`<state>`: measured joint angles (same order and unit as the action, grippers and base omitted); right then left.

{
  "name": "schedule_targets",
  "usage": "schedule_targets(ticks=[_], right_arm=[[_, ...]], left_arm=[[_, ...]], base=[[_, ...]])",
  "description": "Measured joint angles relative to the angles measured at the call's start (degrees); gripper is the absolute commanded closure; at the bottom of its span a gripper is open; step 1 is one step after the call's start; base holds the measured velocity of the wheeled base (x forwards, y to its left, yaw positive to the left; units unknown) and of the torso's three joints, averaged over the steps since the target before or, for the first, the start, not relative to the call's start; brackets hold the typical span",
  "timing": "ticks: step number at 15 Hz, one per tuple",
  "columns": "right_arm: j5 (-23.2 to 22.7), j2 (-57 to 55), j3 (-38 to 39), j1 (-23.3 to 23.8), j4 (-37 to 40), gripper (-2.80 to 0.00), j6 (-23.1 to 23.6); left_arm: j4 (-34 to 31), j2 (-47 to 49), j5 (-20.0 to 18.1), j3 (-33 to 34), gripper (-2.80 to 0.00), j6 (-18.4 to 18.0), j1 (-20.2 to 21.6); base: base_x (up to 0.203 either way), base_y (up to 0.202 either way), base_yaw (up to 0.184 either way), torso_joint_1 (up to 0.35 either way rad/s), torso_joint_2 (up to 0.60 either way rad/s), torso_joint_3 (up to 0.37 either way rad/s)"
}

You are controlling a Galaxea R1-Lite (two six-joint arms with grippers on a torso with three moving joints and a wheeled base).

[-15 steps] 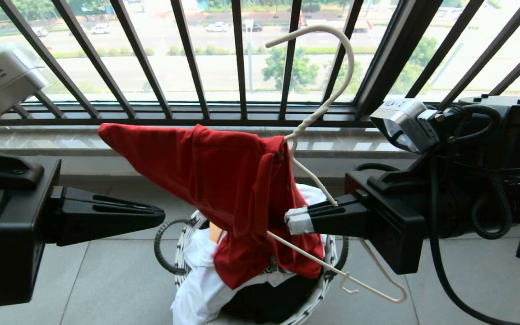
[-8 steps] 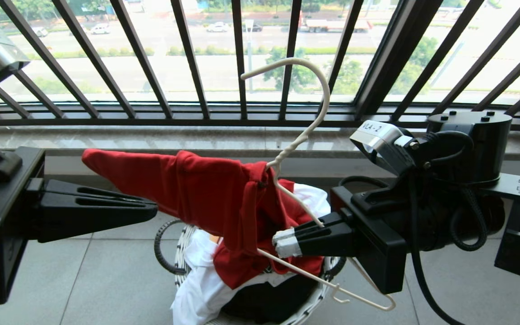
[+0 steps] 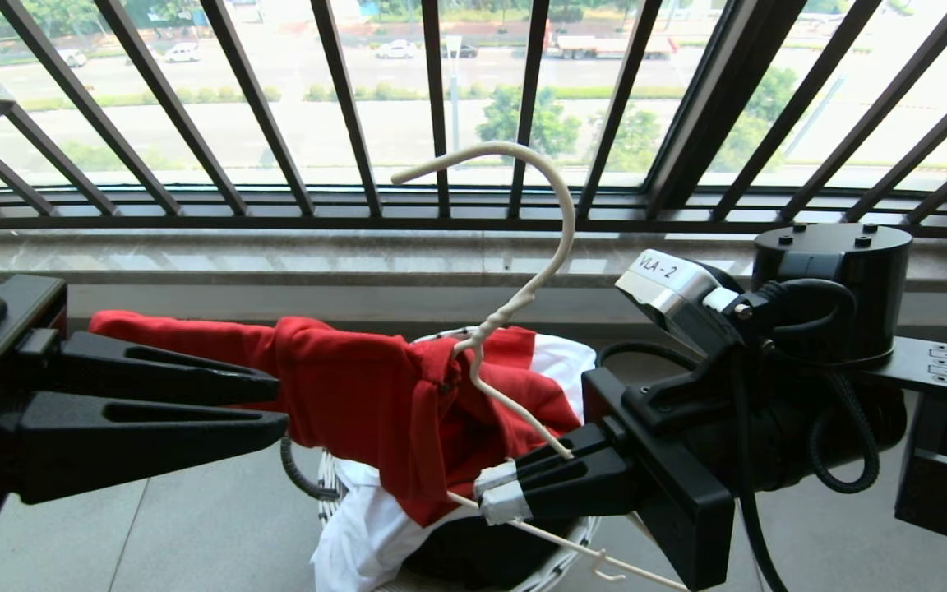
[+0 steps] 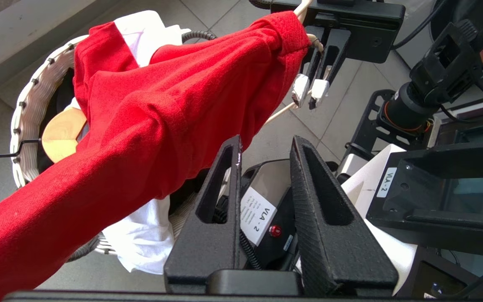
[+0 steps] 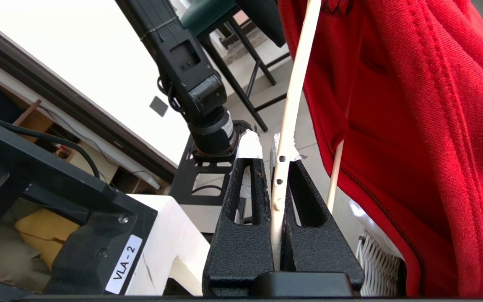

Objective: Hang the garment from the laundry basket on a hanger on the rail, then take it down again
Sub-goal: Hang the clothes on the clothes rack

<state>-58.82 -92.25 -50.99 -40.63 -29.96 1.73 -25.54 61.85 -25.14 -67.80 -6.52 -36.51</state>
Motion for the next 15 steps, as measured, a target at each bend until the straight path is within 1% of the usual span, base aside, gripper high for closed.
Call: schedule_targets(ticks=[6,9,12,14,15], right_arm=[[0.1,-0.4,0.5,-1.6,0.0,0.00,0.0],[0.2,-0.7,0.6,-2.4,0.0,0.00,0.0],[0.5,-1.0,0.5,-2.6,0.0,0.00,0.0],[0.5,-1.1,0.5,-2.6,0.0,0.00,0.0],[0.5,-1.1,0.5,-2.6,0.0,0.00,0.0]], left_arm=[[0.2,-0.9,0.1,0.7,-2.80,-0.6,-0.7],[1.3,-2.0,0.0,1.3,-2.80,-1.0,-0.7],[1.3,-2.9,0.0,1.4,-2.80,-1.1,-0.9],[1.2,-2.2,0.2,-0.2,-2.80,-2.3,-1.0],[1.2,-1.7,0.2,-1.0,-2.80,-3.9,-1.0]], base=[[0.000,0.000,0.000,0.000,0.00,0.000],[0.000,0.000,0.000,0.000,0.00,0.000],[0.000,0.000,0.000,0.000,0.00,0.000],[0.000,0.000,0.000,0.000,0.00,0.000],[0.000,0.000,0.000,0.000,0.00,0.000]])
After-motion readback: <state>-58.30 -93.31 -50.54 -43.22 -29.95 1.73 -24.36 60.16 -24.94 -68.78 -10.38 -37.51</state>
